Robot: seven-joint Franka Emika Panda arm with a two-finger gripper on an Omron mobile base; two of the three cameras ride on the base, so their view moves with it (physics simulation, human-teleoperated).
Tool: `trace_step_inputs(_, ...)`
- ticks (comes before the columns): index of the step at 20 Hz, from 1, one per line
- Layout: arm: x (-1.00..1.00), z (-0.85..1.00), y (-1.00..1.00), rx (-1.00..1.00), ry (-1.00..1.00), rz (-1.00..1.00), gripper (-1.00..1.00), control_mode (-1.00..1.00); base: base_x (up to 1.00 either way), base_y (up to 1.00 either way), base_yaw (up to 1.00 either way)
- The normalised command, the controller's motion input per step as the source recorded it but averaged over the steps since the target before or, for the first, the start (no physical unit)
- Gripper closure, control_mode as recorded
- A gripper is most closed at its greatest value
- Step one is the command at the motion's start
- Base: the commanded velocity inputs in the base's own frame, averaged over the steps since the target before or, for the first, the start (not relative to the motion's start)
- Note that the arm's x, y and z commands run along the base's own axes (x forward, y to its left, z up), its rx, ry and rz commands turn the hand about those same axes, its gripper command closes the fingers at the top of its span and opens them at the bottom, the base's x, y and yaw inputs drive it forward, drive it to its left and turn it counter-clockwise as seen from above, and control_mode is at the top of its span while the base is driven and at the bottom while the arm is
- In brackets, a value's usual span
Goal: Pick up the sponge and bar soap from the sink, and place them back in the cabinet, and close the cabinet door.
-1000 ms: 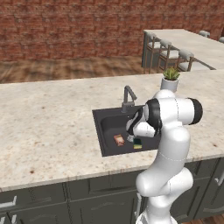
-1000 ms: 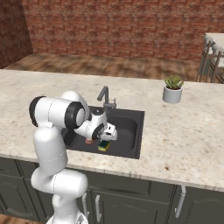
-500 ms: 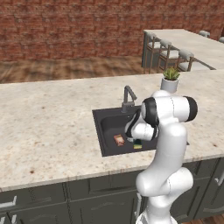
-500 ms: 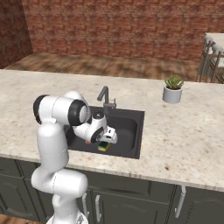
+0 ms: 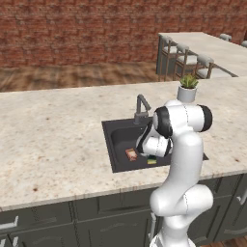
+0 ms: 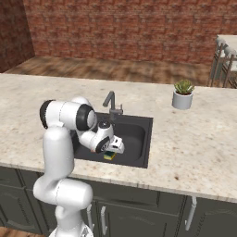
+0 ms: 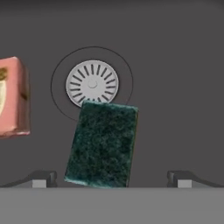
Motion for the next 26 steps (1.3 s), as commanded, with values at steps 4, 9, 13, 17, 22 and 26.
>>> trace_step_inputs(4, 0.03, -0.19, 0.0, 0.0, 0.0, 0.0, -1.0, -1.0, 0.0, 0.0, 0.0)
trace_step_inputs(9, 0.1, -0.16, 0.0, 0.0, 0.0, 0.0, -1.0, -1.0, 0.0, 0.0, 0.0)
trace_step_inputs(13, 0.12, -0.15, 0.0, 0.0, 0.0, 0.0, -1.0, -1.0, 0.0, 0.0, 0.0)
trace_step_inputs(17, 0.06, -0.13, 0.0, 0.0, 0.0, 0.0, -1.0, -1.0, 0.0, 0.0, 0.0)
trace_step_inputs(22, 0.1, -0.13, 0.0, 0.0, 0.0, 0.0, -1.0, -1.0, 0.0, 0.0, 0.0)
trace_step_inputs(26, 0.12, -0.13, 0.0, 0.0, 0.0, 0.0, -1.0, -1.0, 0.0, 0.0, 0.0)
